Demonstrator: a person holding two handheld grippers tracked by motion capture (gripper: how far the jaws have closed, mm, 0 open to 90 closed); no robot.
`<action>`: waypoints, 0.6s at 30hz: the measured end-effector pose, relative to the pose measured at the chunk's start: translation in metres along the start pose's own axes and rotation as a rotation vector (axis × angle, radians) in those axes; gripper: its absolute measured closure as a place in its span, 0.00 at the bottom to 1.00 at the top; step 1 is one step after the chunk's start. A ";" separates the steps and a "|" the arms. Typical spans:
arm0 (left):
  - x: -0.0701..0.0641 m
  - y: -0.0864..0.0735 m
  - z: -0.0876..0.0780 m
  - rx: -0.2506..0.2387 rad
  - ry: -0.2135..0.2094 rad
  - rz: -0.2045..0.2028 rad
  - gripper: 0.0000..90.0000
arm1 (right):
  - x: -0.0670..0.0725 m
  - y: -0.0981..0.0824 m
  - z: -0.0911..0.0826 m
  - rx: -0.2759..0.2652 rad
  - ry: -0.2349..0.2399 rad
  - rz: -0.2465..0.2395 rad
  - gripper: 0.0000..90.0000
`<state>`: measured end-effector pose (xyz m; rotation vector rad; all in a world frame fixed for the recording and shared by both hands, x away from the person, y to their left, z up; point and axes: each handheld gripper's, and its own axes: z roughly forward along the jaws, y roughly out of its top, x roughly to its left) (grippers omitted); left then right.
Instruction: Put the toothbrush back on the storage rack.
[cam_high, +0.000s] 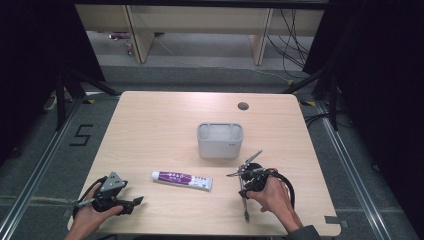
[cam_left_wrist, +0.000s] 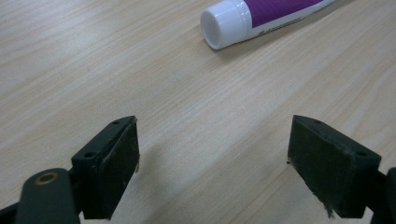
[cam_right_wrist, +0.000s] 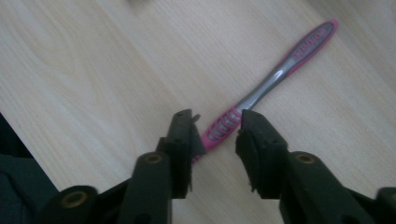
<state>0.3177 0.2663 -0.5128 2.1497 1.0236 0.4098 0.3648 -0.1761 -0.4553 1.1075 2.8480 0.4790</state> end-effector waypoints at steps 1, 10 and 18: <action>0.000 0.000 0.000 0.000 0.000 -0.001 0.18 | 0.000 0.000 0.000 -0.011 0.003 -0.028 0.83; 0.000 0.000 -0.001 0.001 -0.001 0.010 0.18 | 0.006 -0.003 0.001 -0.032 0.042 -0.059 1.00; 0.000 0.000 0.000 -0.008 0.001 0.002 0.18 | 0.009 -0.004 0.007 -0.034 0.070 -0.078 1.00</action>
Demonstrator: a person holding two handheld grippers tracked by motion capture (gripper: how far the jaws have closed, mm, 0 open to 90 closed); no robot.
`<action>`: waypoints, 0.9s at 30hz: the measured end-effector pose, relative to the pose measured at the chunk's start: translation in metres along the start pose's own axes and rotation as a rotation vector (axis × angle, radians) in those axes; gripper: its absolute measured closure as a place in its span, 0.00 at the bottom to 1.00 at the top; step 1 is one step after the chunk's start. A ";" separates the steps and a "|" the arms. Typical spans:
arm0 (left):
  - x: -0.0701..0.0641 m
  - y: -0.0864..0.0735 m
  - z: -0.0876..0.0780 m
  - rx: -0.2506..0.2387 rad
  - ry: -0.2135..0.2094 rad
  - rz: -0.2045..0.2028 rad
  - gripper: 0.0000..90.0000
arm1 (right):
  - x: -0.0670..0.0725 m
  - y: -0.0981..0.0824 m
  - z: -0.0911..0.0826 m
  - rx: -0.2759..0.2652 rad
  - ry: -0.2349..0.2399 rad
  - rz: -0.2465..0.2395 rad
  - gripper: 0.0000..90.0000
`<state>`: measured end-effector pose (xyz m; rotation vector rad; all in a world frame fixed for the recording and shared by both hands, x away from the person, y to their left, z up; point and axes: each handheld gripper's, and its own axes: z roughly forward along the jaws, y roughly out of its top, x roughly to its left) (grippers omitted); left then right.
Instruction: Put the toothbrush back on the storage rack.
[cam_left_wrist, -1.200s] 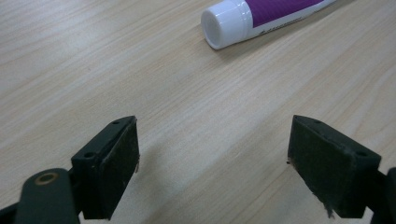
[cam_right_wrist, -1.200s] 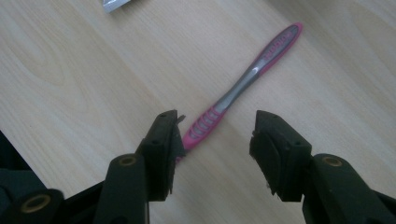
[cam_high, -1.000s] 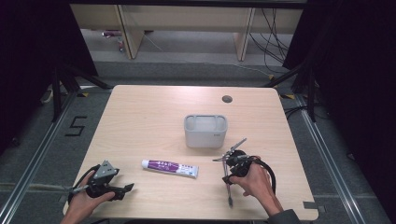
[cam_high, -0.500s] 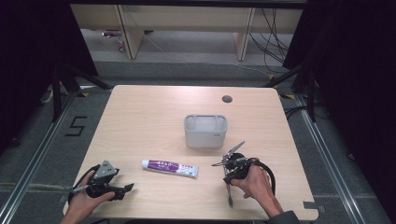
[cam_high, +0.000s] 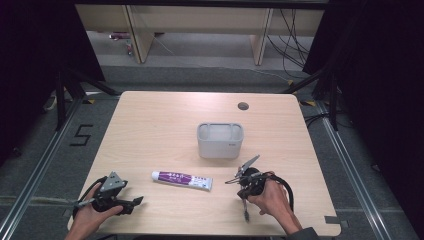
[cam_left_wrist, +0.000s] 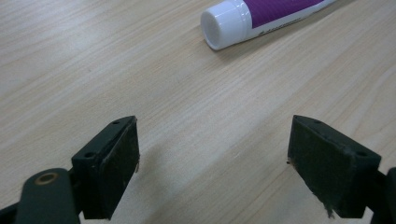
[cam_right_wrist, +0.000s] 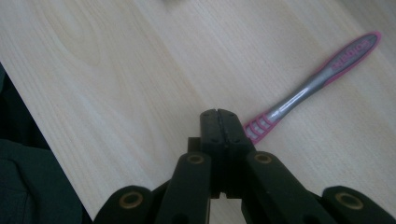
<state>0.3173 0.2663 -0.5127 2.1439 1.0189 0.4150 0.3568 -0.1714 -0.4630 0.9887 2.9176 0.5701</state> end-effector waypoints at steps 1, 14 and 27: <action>0.000 0.000 0.000 0.000 -0.001 -0.001 0.18 | 0.000 -0.001 0.001 -0.002 0.002 0.002 1.00; 0.001 0.000 -0.001 0.011 -0.002 0.009 0.18 | 0.003 -0.006 0.005 -0.003 0.029 -0.007 1.00; 0.001 0.000 0.000 0.009 -0.002 0.008 0.18 | 0.004 -0.011 0.008 0.008 0.046 -0.007 1.00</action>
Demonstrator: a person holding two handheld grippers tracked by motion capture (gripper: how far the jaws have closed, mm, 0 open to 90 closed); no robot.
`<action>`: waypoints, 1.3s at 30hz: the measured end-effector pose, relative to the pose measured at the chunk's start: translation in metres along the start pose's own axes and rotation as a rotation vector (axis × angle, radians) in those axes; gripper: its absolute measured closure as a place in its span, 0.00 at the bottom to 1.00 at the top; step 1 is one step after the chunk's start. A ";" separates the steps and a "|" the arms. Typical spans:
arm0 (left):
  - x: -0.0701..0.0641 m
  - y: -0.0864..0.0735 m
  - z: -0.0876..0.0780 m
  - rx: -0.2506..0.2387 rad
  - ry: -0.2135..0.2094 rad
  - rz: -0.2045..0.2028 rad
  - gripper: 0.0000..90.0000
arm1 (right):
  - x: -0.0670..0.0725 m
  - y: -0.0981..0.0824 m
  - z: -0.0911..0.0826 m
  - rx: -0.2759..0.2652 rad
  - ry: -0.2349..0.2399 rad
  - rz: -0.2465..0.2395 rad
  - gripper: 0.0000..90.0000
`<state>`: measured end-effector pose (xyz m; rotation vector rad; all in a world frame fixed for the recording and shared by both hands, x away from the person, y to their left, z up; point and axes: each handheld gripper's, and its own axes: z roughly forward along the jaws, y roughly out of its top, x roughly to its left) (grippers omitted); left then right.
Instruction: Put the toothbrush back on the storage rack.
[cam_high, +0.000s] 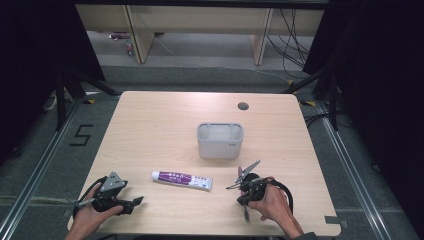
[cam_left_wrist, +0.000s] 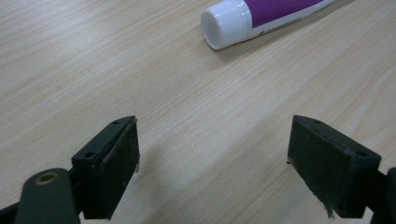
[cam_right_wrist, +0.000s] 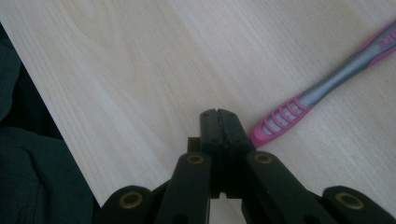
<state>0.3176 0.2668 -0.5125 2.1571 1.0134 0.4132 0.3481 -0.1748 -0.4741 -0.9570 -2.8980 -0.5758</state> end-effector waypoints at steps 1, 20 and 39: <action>-0.001 0.000 0.001 -0.008 0.002 -0.011 0.18 | 0.000 -0.001 0.000 0.003 0.000 -0.001 1.00; 0.000 0.000 0.001 -0.009 0.003 -0.009 0.18 | -0.006 -0.014 -0.001 0.047 -0.019 0.008 1.00; 0.000 0.000 0.000 0.002 0.002 -0.008 0.18 | -0.037 -0.042 -0.022 0.056 -0.082 0.107 1.00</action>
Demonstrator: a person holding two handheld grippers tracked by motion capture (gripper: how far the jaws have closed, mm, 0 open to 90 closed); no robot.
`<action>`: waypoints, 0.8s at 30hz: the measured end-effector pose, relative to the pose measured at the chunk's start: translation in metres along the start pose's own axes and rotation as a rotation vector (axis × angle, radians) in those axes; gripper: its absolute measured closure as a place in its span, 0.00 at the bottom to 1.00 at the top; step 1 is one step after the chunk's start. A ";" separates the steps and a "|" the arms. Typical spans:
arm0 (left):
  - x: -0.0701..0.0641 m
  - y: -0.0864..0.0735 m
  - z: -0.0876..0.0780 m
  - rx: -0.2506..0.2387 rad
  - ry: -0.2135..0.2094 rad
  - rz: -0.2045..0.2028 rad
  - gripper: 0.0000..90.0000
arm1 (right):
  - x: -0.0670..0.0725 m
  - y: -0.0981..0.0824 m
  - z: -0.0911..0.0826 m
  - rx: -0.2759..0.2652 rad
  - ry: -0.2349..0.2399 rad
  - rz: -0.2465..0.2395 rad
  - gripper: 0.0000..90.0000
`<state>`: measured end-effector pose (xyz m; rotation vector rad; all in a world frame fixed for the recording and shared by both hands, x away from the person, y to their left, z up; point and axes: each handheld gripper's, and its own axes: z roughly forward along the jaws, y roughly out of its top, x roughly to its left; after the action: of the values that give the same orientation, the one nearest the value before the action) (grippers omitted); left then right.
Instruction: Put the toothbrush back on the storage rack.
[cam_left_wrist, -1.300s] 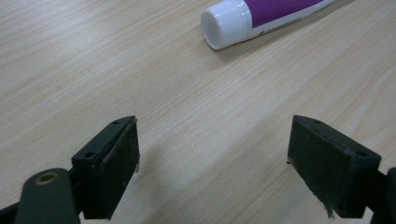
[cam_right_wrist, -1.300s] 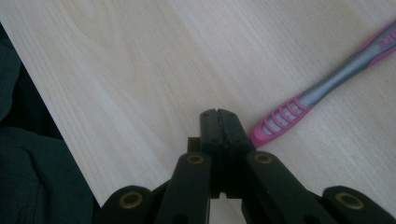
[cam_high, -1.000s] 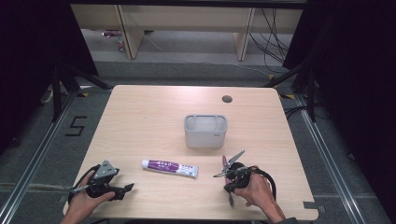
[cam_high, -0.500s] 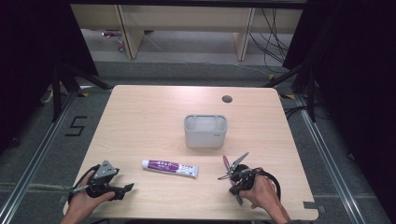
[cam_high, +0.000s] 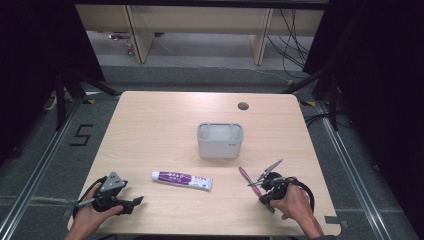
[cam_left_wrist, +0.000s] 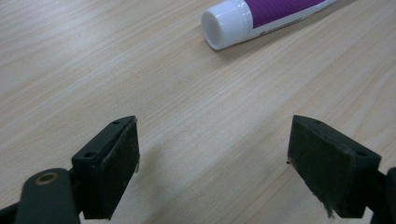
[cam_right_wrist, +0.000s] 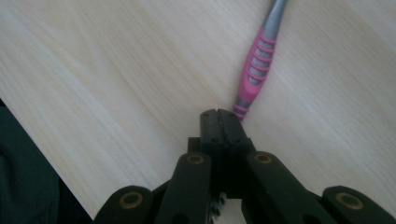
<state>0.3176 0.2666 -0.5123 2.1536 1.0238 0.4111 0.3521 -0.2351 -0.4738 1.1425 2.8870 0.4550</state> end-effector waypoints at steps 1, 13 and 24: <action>0.000 0.000 0.000 0.000 0.000 0.000 0.18 | 0.000 0.000 0.000 0.000 0.000 0.000 1.00; -0.001 0.000 0.001 -0.011 0.002 -0.003 0.18 | -0.021 -0.006 -0.001 0.010 -0.036 0.062 1.00; 0.000 0.000 0.000 -0.006 0.003 -0.003 0.18 | -0.046 -0.005 -0.009 0.016 -0.078 0.143 1.00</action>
<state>0.3177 0.2664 -0.5127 2.1469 1.0263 0.4158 0.3817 -0.2717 -0.4710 1.3433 2.7597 0.3817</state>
